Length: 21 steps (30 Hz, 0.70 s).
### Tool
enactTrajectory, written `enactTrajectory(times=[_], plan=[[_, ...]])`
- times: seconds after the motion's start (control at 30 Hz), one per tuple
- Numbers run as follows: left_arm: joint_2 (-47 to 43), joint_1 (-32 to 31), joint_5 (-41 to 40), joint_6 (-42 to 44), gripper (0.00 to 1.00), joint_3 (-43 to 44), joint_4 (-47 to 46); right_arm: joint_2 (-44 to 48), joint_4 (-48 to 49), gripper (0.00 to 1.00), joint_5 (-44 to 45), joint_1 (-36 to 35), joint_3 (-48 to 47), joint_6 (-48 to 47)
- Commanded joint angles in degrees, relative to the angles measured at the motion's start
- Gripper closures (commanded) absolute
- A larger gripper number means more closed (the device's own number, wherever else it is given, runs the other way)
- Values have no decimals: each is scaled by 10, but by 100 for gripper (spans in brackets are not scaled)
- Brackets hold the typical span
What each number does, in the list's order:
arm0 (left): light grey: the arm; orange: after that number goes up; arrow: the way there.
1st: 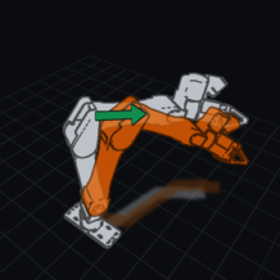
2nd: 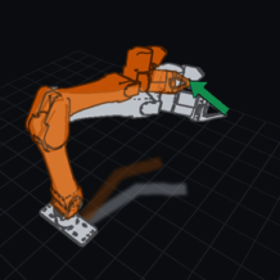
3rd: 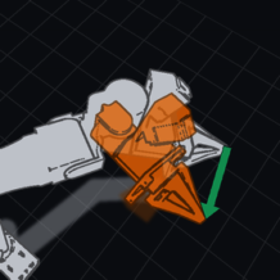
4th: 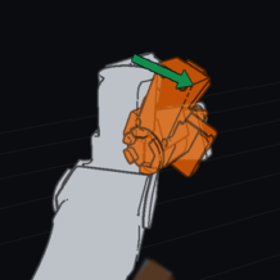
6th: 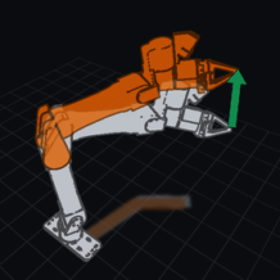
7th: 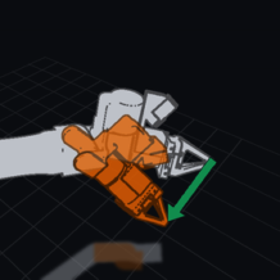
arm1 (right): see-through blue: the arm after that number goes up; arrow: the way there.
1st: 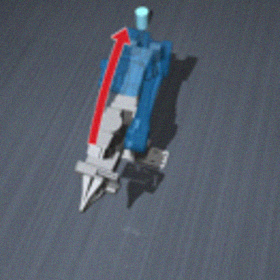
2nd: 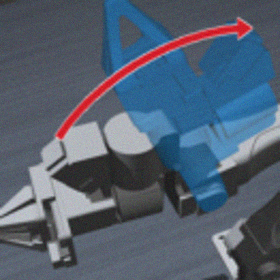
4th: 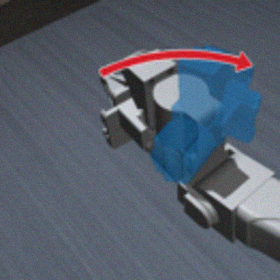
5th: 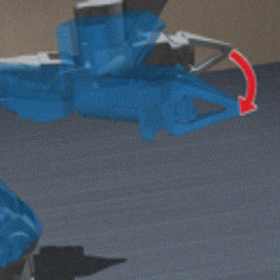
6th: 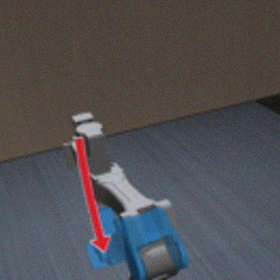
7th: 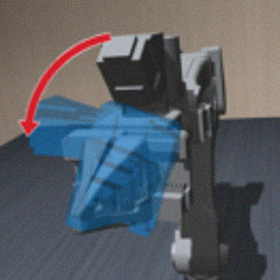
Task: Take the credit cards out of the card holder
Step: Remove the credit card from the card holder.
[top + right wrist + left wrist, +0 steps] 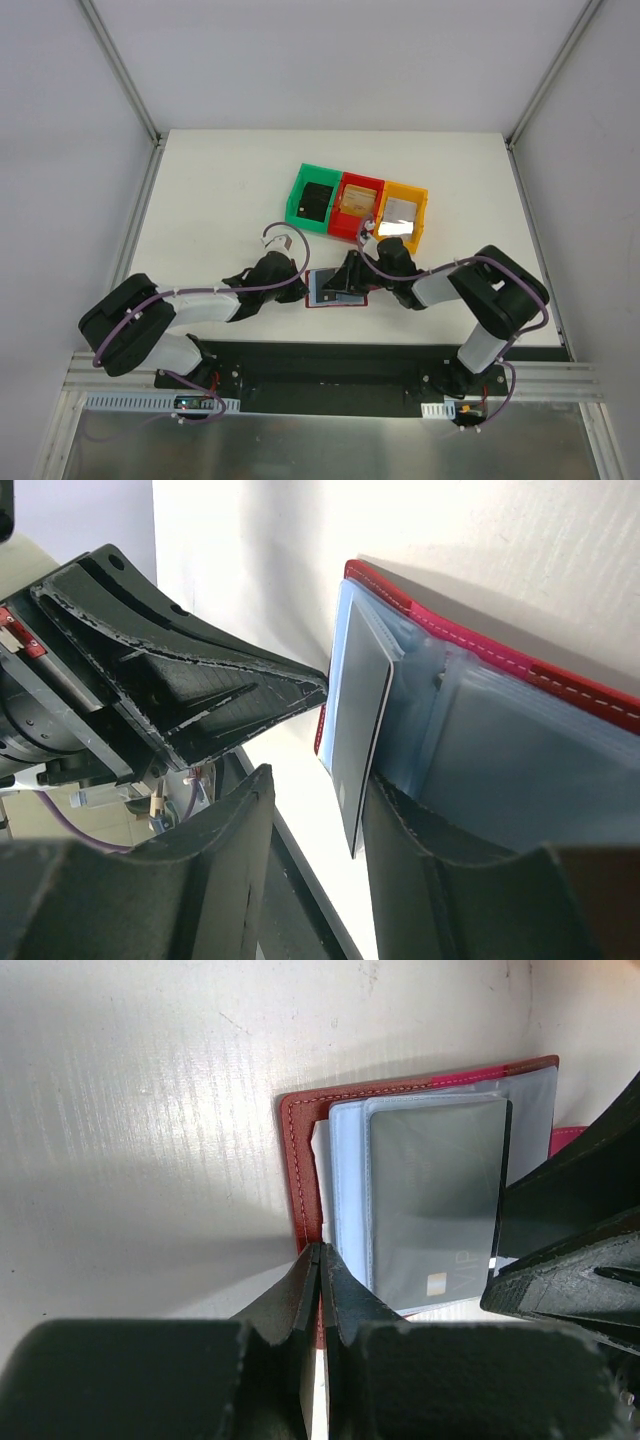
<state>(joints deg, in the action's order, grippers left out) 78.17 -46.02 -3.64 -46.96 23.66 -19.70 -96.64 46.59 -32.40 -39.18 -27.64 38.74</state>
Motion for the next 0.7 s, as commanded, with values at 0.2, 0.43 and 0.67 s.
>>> enactTrajectory(times=[0.2, 0.43, 0.67], plan=[[18, 5, -15, 0, 100, -5, 31, 35, 16, 60, -10, 10, 8, -10], [23, 5, -13, -1, 100, -4, 31, 37, 16, 64, -10, 12, 8, -11], [24, 5, -15, -1, 100, -6, 31, 46, 15, 66, -12, 18, 10, -10]])
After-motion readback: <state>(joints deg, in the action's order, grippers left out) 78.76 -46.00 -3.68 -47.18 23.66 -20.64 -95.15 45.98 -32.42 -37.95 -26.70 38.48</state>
